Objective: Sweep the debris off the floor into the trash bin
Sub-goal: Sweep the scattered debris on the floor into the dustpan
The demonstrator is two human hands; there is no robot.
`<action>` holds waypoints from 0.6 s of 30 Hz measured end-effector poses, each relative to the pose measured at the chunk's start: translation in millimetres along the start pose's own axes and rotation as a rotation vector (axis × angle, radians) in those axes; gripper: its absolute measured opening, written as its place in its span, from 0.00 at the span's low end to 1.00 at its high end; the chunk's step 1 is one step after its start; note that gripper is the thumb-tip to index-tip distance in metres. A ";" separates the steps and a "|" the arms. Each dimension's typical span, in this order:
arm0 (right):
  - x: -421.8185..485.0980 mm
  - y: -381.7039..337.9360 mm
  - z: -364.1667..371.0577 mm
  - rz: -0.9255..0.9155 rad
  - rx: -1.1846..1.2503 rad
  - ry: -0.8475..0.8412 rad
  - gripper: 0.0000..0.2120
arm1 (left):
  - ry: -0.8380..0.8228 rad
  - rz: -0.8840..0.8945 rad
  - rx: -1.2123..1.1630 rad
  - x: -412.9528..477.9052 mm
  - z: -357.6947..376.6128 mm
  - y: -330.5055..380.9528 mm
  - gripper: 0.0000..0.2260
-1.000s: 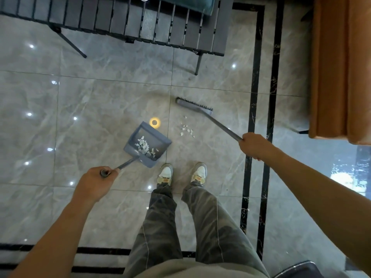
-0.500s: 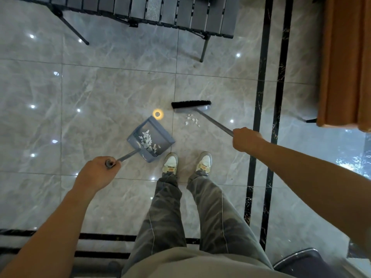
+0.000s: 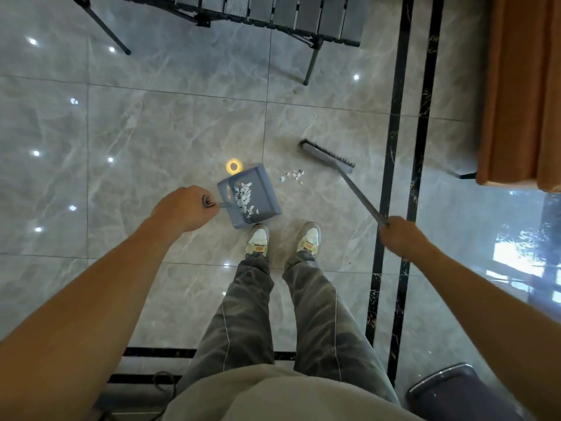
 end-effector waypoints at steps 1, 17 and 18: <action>-2.0 -7.2 13.7 0.020 0.052 -0.018 0.15 | -0.002 0.004 0.000 4.3 1.5 4.8 0.16; -56.1 -75.9 143.4 0.227 0.745 -0.343 0.11 | 0.053 -0.027 -0.006 15.4 16.4 20.1 0.19; -62.8 -74.5 140.7 0.227 0.766 -0.357 0.10 | 0.048 -0.017 -0.004 16.5 16.8 20.5 0.19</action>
Point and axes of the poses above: each hand's wrist, its own x-axis towards the middle knuckle, its own z-axis out of the palm, y = z × x, the point moved 7 cm from there along x, towards the middle knuckle, and after that the axes turned 8 degrees about x, right-handed, at the moved point
